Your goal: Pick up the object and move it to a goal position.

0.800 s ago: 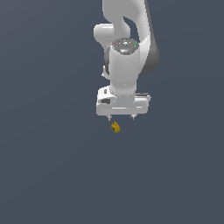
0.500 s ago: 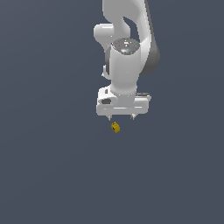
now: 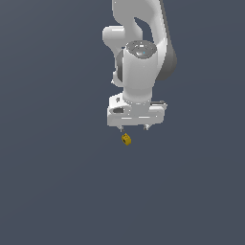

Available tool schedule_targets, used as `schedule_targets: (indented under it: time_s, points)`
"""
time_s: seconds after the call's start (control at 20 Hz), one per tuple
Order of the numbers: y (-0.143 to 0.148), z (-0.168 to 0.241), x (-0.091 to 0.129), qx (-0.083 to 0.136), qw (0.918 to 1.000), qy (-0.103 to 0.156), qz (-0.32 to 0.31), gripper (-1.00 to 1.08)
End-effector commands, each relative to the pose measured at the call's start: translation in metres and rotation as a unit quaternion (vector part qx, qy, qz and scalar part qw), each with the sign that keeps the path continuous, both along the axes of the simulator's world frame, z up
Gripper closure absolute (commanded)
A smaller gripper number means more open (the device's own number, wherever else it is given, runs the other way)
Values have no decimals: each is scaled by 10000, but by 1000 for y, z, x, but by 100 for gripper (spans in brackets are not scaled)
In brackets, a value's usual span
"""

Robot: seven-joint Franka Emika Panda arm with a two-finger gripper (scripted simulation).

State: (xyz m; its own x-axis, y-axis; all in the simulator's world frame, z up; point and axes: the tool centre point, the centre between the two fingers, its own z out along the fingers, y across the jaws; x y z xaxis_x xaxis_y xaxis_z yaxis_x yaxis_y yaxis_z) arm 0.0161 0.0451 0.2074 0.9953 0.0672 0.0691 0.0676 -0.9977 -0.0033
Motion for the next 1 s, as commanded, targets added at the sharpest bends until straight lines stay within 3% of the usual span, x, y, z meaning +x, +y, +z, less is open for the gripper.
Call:
schedule_targets:
  time_s: [0.0, 0.55, 0.95]
  points:
    - [-1, -2, -1, -3, 10000, 6, 26, -92]
    - [-8, -37, -12, -72, 9977, 85, 671, -92]
    - [-17, -85, -33, -128, 9868, 200, 1600, -92]
